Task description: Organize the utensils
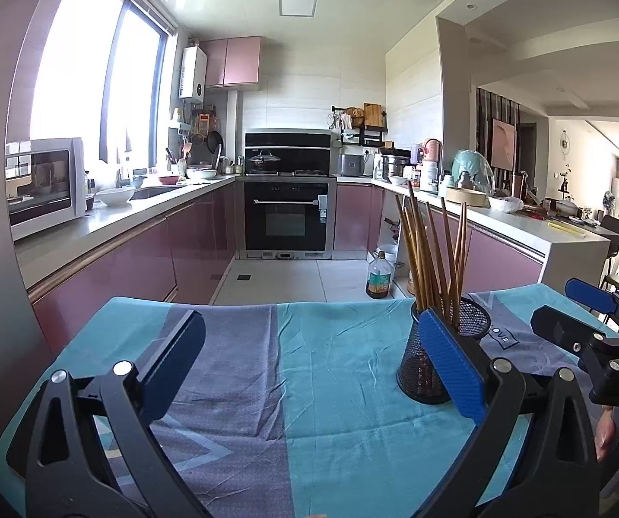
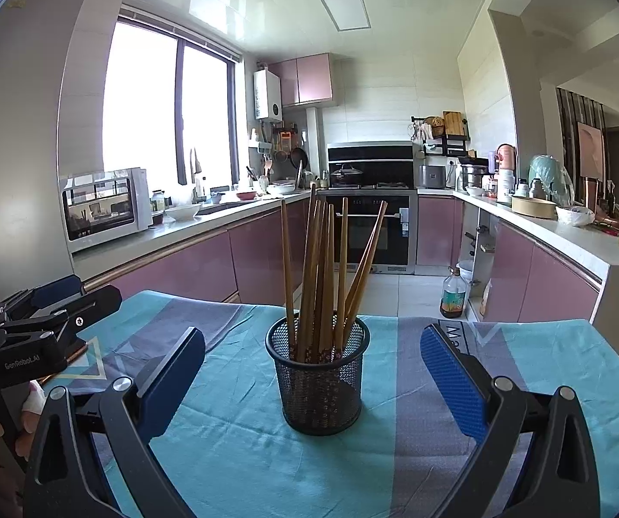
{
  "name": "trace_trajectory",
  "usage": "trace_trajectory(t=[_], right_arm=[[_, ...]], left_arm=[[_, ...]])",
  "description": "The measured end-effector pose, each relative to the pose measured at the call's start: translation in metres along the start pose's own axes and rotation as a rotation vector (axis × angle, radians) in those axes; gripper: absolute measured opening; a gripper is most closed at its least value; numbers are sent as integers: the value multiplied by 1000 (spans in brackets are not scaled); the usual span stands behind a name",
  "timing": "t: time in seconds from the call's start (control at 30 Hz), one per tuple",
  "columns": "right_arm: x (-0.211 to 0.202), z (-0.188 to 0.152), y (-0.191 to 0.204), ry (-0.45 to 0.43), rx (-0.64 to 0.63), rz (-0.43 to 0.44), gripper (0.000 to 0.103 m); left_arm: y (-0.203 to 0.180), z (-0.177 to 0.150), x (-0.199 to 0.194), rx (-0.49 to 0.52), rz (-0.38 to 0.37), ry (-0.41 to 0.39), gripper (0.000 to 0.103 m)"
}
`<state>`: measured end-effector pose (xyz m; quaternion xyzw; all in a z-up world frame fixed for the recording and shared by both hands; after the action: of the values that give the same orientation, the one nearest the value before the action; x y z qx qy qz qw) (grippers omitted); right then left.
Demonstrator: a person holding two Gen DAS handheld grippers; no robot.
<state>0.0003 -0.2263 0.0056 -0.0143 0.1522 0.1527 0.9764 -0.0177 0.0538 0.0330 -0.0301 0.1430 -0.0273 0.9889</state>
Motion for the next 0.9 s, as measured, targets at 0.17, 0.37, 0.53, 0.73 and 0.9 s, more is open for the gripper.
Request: trace_trajectory(t=[0.17,0.37,0.53,0.73,0.9], right_arm=[[-4,2,1,-17,-4,-10,97],[-7,2,0,-34,0,-15,97],[-7,2,1,-45,-4,-14,97],[-7,1,2,-61,-3,-15,97],[-7,0,1,-61,5,-12,97]], left_arm=[[-1,-1,-4,6,8,-13,97],[-1,-3,-5,1,17,-20,97],[1,-2,-6,-4,25,-30,97],[1,-1,-8,-7,30,-43,97],[0,-3,-11,-3,38,-56,97]])
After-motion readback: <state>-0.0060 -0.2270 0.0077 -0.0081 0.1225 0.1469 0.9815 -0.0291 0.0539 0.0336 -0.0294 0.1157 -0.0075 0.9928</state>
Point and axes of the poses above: each gripper's, at about its wrist camera, not at the fingertips, and x roughly the way its jaws point, y to its left, z to its top, the point moved 1 cm from there along x, roughly the way its jaws point, and after that the axes turned 3 degrees about -x, right-handed, at the moved point
